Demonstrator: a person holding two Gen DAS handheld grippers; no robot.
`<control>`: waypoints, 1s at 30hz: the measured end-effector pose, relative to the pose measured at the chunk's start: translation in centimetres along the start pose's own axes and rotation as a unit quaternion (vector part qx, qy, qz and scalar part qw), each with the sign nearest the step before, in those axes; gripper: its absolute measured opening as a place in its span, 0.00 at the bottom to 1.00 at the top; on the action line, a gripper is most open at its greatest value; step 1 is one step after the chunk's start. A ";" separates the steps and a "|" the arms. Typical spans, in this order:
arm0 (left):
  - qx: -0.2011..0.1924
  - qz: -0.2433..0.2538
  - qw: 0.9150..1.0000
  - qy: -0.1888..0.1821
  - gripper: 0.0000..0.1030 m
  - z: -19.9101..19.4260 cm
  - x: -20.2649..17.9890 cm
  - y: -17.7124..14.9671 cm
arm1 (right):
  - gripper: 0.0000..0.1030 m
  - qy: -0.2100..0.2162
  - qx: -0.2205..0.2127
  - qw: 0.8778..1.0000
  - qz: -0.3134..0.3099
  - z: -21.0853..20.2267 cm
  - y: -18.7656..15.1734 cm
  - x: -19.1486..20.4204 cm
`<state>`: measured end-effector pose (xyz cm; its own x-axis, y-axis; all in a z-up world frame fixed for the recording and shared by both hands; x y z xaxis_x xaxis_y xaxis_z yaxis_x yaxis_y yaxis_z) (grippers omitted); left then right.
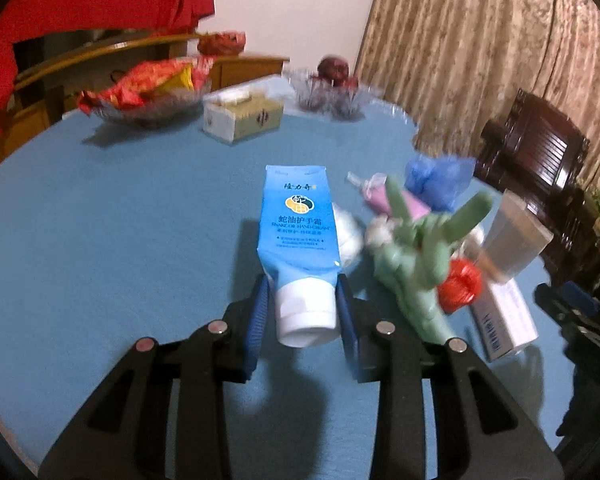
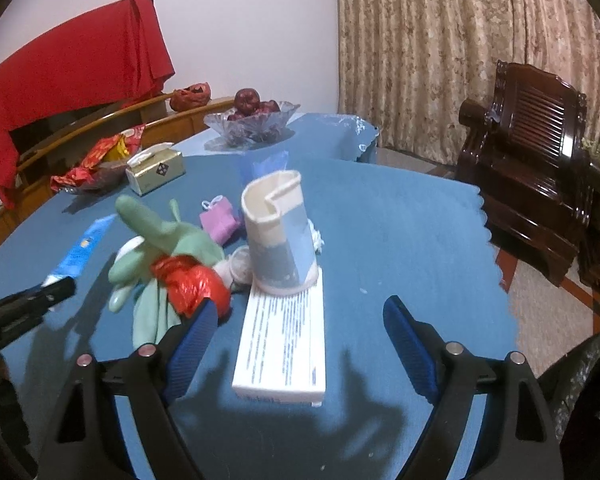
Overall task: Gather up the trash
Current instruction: 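Grasp the paper cup with the right gripper while the left gripper lifts the tube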
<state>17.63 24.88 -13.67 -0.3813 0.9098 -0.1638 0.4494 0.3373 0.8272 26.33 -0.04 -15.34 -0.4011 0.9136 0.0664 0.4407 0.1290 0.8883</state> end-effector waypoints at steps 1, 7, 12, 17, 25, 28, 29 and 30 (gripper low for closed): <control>-0.006 0.004 1.000 -0.003 0.31 -0.2 -0.3 0.4 | 0.79 0.000 -0.002 1.000 0.002 0.1 0.2 0.0; -0.022 0.017 0.999 -0.024 0.31 0.0 -2.3 1.9 | 0.65 0.005 -0.012 1.000 -0.003 1.3 1.8 0.3; -0.025 0.022 0.999 -0.034 0.31 0.5 -3.6 2.3 | 0.43 0.024 0.000 1.000 -0.002 2.6 2.3 0.7; -0.028 0.030 0.998 -0.037 0.31 0.4 -4.2 2.4 | 0.20 0.043 0.009 0.999 -0.007 2.8 2.2 0.9; -0.039 0.043 0.997 -0.057 0.31 -1.0 -6.3 2.9 | 0.17 0.048 -0.013 0.999 0.005 0.0 3.0 -0.1; -0.043 0.049 0.995 -0.071 0.31 -1.8 -7.5 3.2 | 0.17 0.047 -0.024 0.999 0.007 -1.8 3.4 -0.9; -0.043 0.051 0.995 -0.075 0.31 -2.0 -7.8 3.2 | 0.17 0.044 -0.026 0.999 0.007 -2.4 3.4 -1.2; -0.044 0.053 0.994 -0.080 0.31 -2.3 -8.3 3.2 | 0.17 0.040 -0.029 0.999 0.008 -3.2 3.4 -1.6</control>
<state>20.31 17.85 -8.44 -0.1994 0.9682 -0.1510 0.4043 0.2216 0.8874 25.92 -2.29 -10.96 -0.4592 0.8809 0.1148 0.4013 0.0905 0.9115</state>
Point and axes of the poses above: each gripper's, at about its wrist camera, not at the fingertips, and z roughly the way its jaws point, x to its left, y to its top, the point moved 3 cm from there along z, roughly the way its jaws point, and after that the axes turned 7 degrees about -x, right-handed, at the moved point
